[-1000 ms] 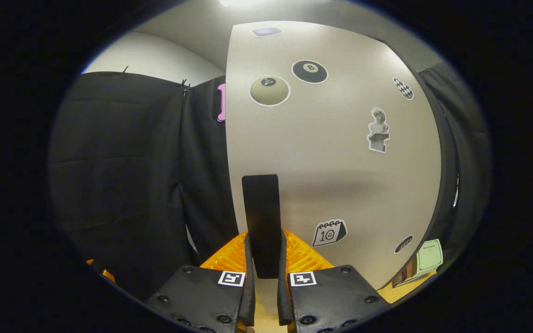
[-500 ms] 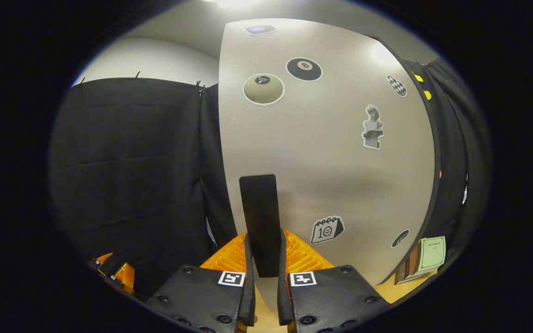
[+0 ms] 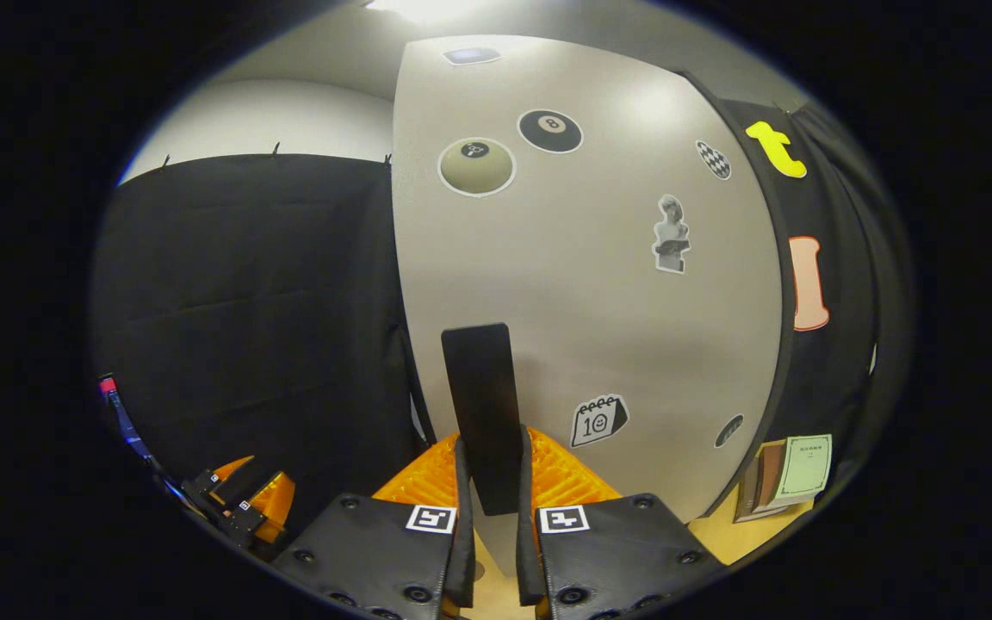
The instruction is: Open the cabinet door with the right hand, grasp the bottle in the cabinet with the left hand and place it on the coaster, then close the cabinet door with the right hand.
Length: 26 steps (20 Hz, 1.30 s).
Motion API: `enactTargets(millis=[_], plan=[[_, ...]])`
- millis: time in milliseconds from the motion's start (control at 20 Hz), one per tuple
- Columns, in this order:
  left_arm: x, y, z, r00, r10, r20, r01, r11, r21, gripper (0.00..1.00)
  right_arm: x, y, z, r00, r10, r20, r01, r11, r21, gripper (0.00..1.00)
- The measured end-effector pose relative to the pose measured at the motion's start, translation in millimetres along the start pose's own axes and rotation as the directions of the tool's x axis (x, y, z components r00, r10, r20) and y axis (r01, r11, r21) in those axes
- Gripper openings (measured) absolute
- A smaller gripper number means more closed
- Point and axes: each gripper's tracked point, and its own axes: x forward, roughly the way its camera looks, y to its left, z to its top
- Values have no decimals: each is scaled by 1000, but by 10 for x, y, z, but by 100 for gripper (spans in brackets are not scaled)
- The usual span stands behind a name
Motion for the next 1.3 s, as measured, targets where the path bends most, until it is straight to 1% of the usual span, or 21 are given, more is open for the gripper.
enactTargets(millis=[300, 400, 450, 600, 650, 700, 850, 900, 950, 1000, 1050, 1300], plan=[[-33, -426, 101, 999, -49, 10, 49, 999, -6, 71, -34, -62, 6, 999, 37, -4, -37, 999, 12, 21], [-72, -583, 116, 998, -68, 10, 68, 998, -14, 71, -70, -89, 12, 999, 42, -4, -42, 999, 6, 21], [-94, -657, 130, 997, -77, 9, 77, 997, -19, 71, -86, -102, 18, 999, 44, -4, -44, 999, 5, 19], [-147, -867, 148, 994, -105, 10, 106, 994, -30, 71, -135, -130, 11, 999, 48, -5, -48, 999, 5, 19], [-175, -926, 164, 993, -113, 13, 114, 993, -31, 71, -140, -139, 8, 999, 48, -5, -48, 999, 5, 21], [-183, -984, 177, 993, -121, 15, 121, 992, -31, 71, -159, -152, 10, 999, 47, -5, -47, 999, 6, 19], [-220, -1160, 205, 990, -143, 17, 143, 989, -35, 71, -205, -196, 7, 999, 38, 0, -38, 999, -1, 19], [-231, -1219, 204, 989, -150, 16, 150, 988, -38, 71, -231, -215, 10, 999, 33, 1, -33, 999, -3, 21], [-242, -1280, 206, 988, -157, 14, 157, 987, -42, 71, -253, -227, 9, 1000, 27, 3, -27, 1000, -3, 19], [-262, -1340, 213, 986, -165, 13, 165, 985, -45, 71, -280, -245, 10, 1000, 20, 4, -19, 1000, -6, 21], [-278, -1410, 221, 985, -173, 13, 174, 984, -49, 71, -309, -260, 6, 1000, 13, 4, -13, 1000, -11, 19], [-341, -1715, 290, 975, -221, 25, 222, 974, -52, 71, -328, -329, 14, 1000, -6, 22, 6, 1000, 31, 20]])
